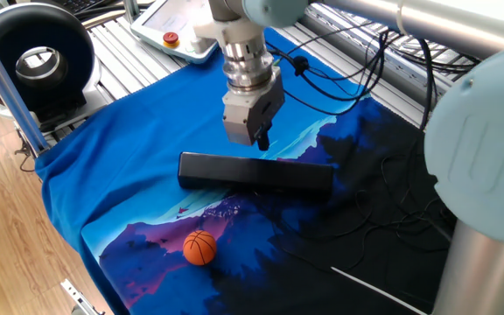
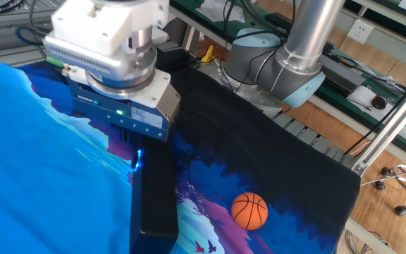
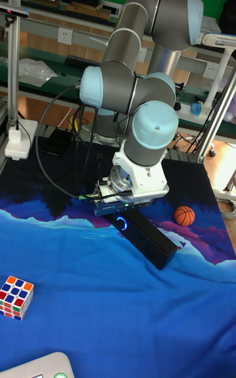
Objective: Turn the knob to decrease the volume of the speaker
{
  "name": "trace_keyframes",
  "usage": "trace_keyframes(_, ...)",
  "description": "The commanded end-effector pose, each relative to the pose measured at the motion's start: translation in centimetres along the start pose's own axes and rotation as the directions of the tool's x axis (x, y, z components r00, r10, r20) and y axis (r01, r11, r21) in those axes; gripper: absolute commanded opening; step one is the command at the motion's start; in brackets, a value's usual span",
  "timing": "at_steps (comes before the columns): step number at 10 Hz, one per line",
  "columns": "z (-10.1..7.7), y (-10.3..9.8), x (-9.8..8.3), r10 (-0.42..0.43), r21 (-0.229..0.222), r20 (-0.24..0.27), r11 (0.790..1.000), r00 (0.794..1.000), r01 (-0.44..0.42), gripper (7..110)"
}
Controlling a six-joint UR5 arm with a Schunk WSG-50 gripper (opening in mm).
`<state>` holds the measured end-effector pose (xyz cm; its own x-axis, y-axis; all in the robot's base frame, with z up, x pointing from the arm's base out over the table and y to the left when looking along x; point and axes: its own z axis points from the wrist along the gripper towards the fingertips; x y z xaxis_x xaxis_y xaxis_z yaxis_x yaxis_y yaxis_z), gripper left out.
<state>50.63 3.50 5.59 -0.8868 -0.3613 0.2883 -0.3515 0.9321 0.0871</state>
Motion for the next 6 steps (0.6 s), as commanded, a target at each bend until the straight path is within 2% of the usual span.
trace_keyframes(1, -1.3, 0.7, -1.7, -0.001, -0.034, 0.026, 0.999, 1.0, 0.002, 7)
trace_keyframes(5, 1.1, 2.0, -4.0, -0.017, -0.039, 0.124, 0.999, 0.992, 0.022, 7)
trace_keyframes(6, 1.3, 2.1, -3.5, -0.014, -0.03, 0.114, 0.999, 0.993, 0.018, 7)
